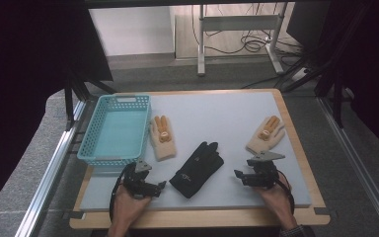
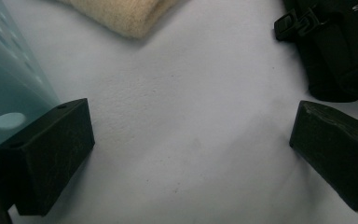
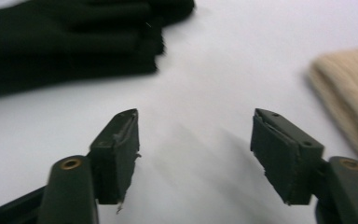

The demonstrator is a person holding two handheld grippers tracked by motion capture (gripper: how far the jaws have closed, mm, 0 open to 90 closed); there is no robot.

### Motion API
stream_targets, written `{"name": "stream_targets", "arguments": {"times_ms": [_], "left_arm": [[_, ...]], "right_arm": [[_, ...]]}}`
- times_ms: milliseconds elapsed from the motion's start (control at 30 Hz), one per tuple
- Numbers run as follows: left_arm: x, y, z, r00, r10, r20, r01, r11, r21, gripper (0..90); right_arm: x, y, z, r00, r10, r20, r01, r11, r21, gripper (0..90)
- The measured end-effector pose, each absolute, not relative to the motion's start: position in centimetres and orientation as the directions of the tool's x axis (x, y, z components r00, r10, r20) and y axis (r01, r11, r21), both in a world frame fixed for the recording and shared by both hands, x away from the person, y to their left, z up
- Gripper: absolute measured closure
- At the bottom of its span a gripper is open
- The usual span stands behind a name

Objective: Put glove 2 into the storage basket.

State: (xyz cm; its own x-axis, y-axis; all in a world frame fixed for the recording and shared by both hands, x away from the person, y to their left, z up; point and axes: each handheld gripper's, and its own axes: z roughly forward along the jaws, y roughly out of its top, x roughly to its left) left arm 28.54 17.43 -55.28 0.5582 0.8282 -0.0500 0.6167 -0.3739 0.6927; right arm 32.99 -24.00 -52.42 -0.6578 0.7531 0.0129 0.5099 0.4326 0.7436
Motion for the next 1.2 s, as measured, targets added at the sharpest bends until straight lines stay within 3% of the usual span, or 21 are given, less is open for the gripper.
{"name": "stream_targets", "arguments": {"times_ms": [300, 800, 1200], "left_arm": [[28.5, 17.4, -55.3, 0.558, 0.828, -0.051, 0.617, -0.373, 0.693, 0.0], [28.4, 17.5, -55.2, 0.561, 0.826, -0.047, 0.609, -0.374, 0.699, 2.6], [28.0, 16.7, -52.8, 0.618, 0.779, -0.107, 0.59, -0.37, 0.717, 4.6]], "right_arm": [[33.2, -24.9, -53.1, -0.663, 0.747, -0.047, 0.487, 0.478, 0.73, 21.4], [33.2, -24.9, -53.2, -0.661, 0.749, -0.048, 0.487, 0.477, 0.732, 21.0], [33.2, -24.9, -53.2, -0.66, 0.749, -0.047, 0.487, 0.476, 0.733, 21.0]]}}
